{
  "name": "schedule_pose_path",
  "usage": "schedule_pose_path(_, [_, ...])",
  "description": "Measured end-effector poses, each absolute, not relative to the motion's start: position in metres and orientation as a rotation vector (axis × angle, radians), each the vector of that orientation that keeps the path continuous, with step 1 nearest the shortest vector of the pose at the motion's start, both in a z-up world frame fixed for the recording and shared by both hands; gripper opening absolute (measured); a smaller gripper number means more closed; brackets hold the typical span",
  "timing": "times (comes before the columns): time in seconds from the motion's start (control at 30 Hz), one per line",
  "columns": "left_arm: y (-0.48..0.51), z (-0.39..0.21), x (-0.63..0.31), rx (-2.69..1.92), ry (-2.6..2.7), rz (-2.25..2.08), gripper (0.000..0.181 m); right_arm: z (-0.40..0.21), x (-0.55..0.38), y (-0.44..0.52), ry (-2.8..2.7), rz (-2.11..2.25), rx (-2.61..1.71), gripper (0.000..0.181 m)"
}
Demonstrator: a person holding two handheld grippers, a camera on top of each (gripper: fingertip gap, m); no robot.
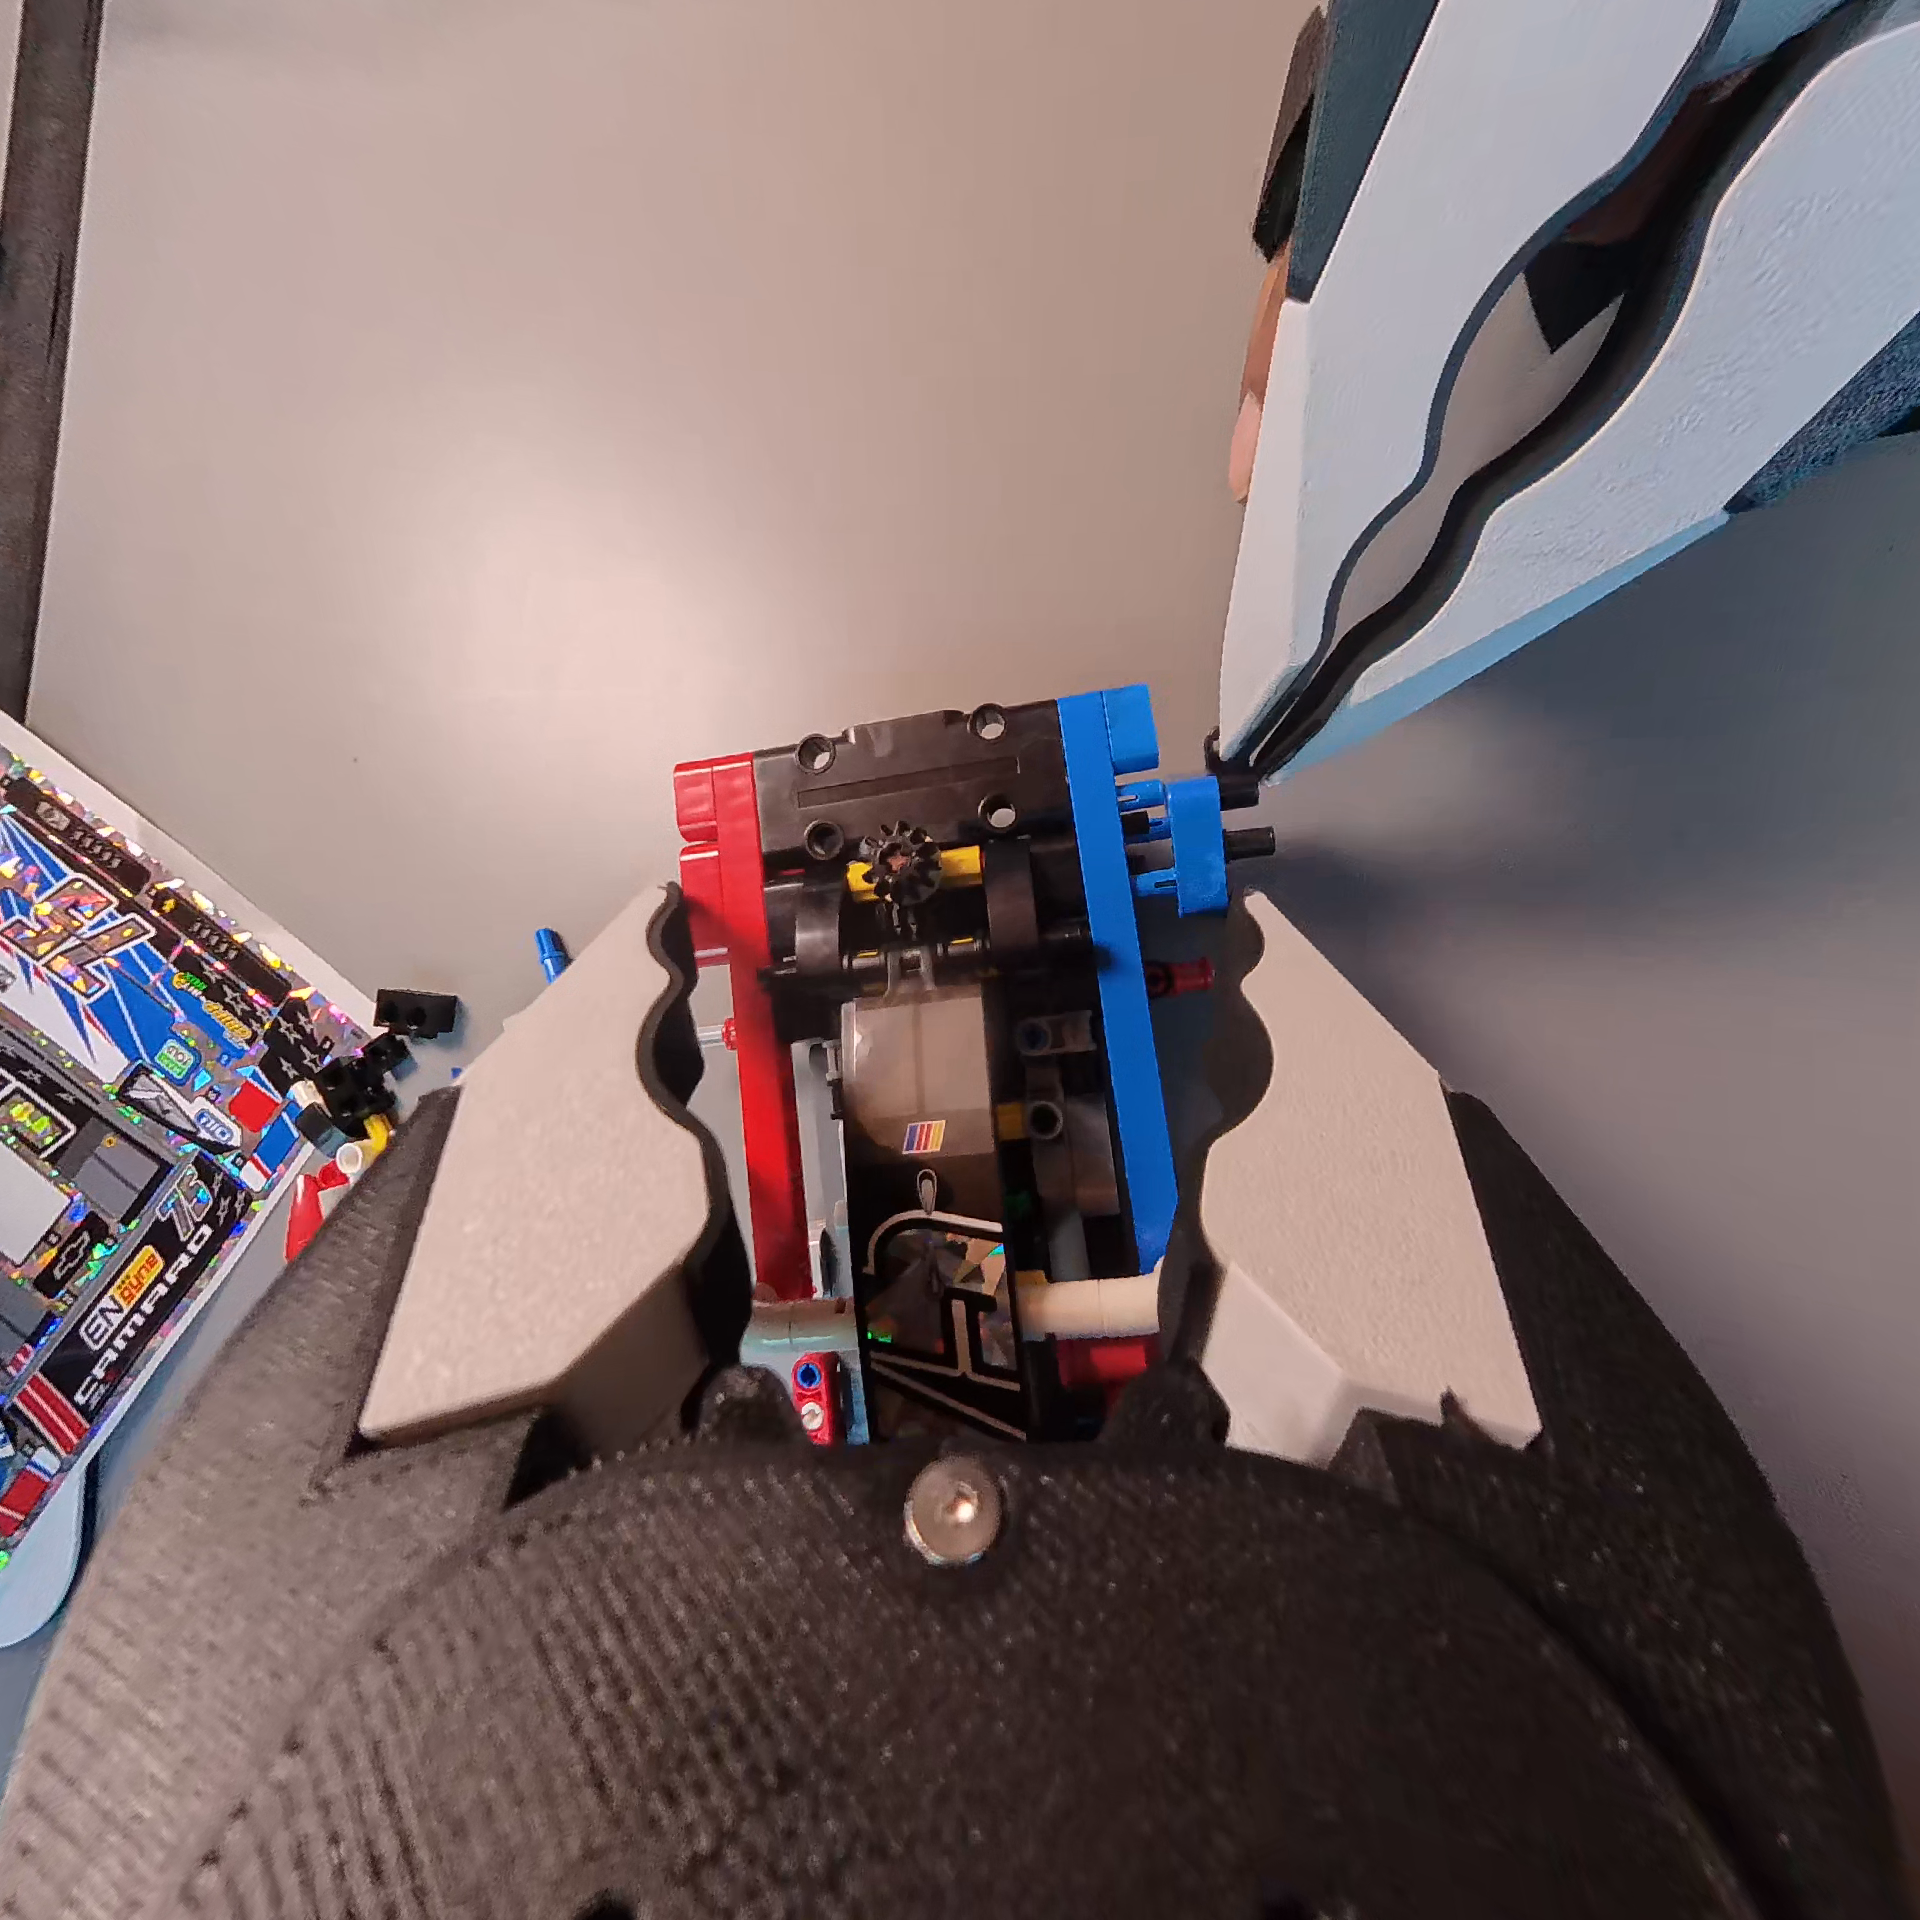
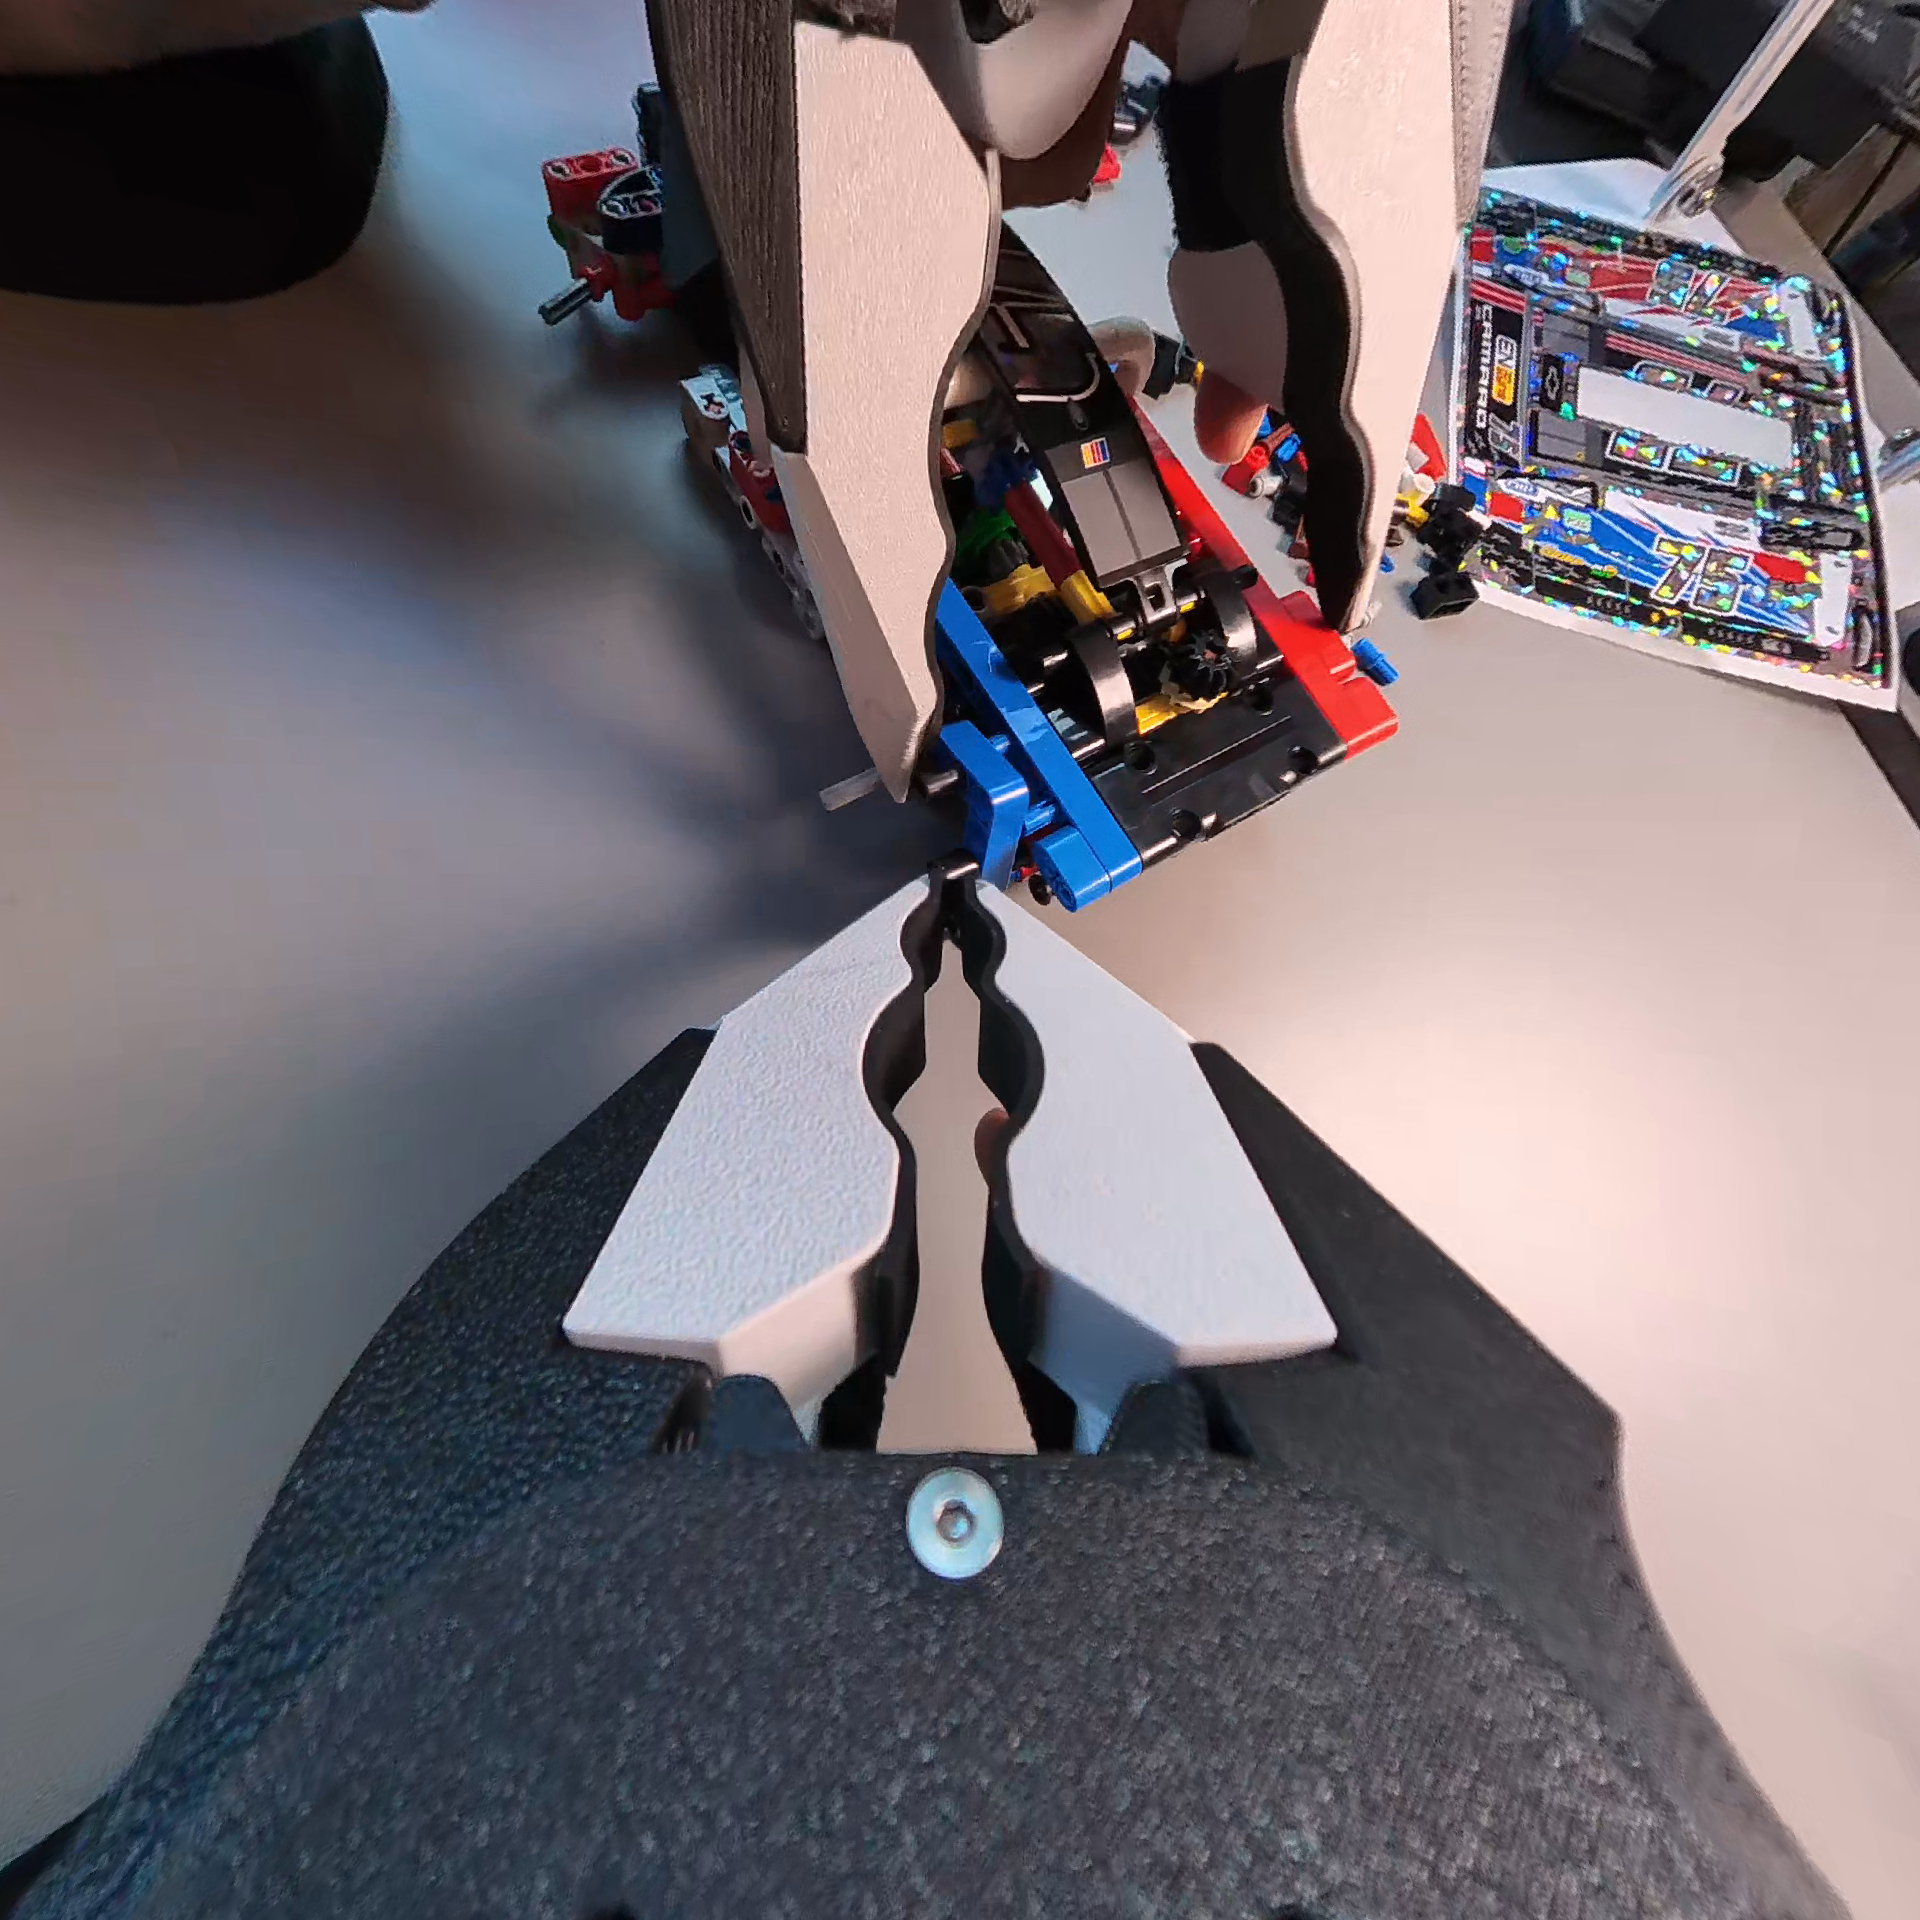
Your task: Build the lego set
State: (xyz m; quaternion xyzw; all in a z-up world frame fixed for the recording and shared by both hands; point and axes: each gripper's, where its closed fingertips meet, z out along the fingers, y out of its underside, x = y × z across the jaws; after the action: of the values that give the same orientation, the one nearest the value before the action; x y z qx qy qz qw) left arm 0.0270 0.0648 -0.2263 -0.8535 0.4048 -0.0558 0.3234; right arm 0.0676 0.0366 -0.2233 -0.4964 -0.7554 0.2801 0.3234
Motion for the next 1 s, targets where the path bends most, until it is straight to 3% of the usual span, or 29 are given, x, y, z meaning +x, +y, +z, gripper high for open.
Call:
schedule_pose_path(0.4, [0.068,-0.229,0.021,-2.277,1.031,-0.018,0.095,-0.227,0.067,0.043,-1.922,0.783,-1.355,0.001])
schedule_pose_path(0.7, [0.069,-0.227,0.022,-2.275,0.994,-0.061,0.095,-0.22,0.072,0.046,-2.029,0.988,-1.393,0.019])
schedule_pose_path(0.87, [0.069,-0.227,0.021,-2.279,0.981,-0.058,0.095,-0.227,0.062,0.039,-2.002,0.957,-1.375,0.006])
schedule_pose_path(1.0, [0.068,-0.228,0.022,-2.277,0.998,-0.062,0.095,-0.222,0.064,0.042,-1.979,1.038,-1.402,0.006])
